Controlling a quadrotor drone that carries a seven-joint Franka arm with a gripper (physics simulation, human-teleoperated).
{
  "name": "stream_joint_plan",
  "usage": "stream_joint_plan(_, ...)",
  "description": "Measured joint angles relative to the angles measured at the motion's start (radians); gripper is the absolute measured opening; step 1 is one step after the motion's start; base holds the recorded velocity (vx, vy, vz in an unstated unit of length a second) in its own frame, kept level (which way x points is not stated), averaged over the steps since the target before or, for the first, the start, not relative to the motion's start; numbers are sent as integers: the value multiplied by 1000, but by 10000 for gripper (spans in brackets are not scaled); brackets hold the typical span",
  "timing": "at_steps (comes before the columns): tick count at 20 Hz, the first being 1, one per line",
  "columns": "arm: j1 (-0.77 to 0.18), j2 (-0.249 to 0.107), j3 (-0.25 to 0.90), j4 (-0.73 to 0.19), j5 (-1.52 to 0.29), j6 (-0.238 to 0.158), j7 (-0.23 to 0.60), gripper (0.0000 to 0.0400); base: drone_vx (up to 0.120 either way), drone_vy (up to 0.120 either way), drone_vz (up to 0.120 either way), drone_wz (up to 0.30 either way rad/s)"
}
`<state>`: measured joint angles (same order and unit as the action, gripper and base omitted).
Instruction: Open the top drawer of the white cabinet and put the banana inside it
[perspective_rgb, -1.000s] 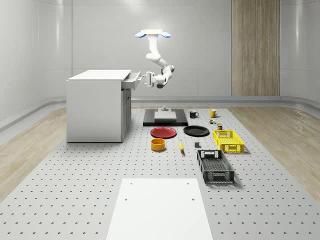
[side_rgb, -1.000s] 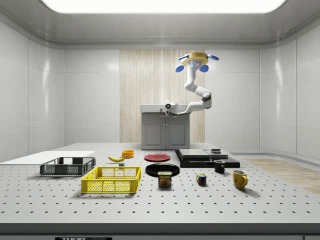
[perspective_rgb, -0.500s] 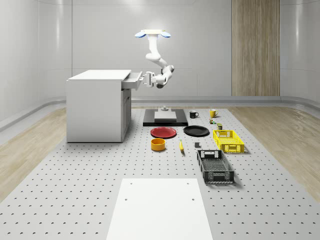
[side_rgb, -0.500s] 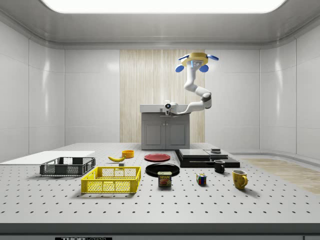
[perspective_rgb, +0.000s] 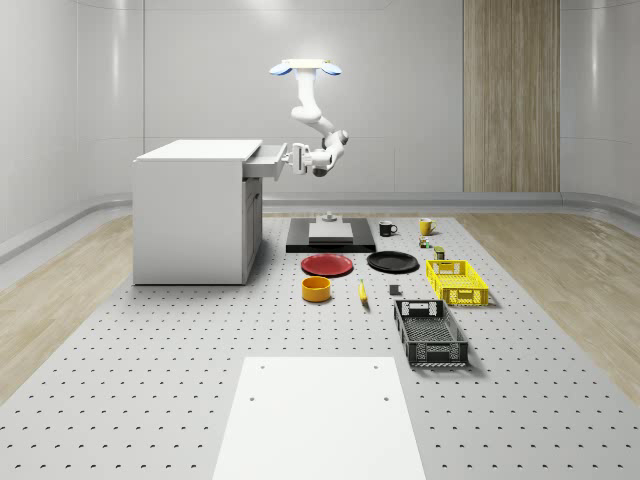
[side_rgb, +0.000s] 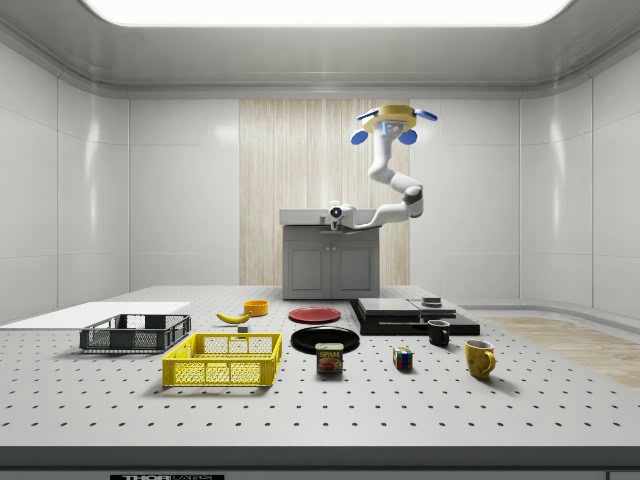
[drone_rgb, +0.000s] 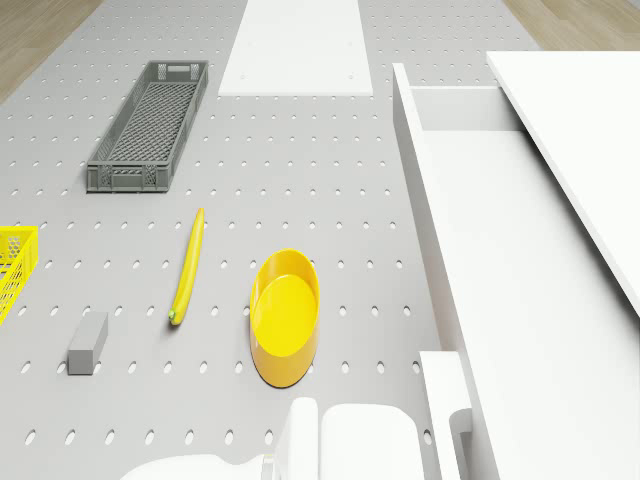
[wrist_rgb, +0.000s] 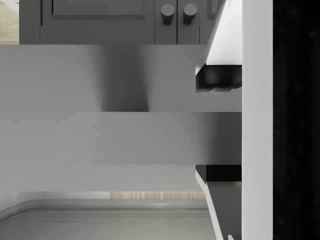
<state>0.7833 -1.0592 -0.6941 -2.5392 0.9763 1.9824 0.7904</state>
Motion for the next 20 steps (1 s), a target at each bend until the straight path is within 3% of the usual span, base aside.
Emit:
stream_joint_plan(1,5,-11,-5,0,-24,5,-31,195,0,0,0,0)
stream_joint_plan(2,4,-7,-14,-3,-21,1,-55,175,0,0,0,0)
stream_joint_plan(6,-7,-15,-38,9,-43,-29,-16,153,0,0,0,0)
stream_joint_plan(7,-12,-6,-53,5,-41,-40,-67,145,0,0,0,0)
stream_joint_plan(8,-24,-1,-54,13,-40,-57,-43,143,0,0,0,0)
stream_joint_plan(9,-24,-20,-53,27,-69,-64,20,180,0,0,0,0)
stream_joint_plan(11,30,-106,-80,44,-181,-41,147,272,0,0,0,0)
stream_joint_plan(17,34,-129,-151,67,-235,-83,112,189,0,0,0,0)
stream_joint_plan(18,30,-118,-171,65,-234,-92,56,173,0,0,0,0)
stream_joint_plan(20,17,-108,-185,79,-231,-121,49,247,0,100,0,0)
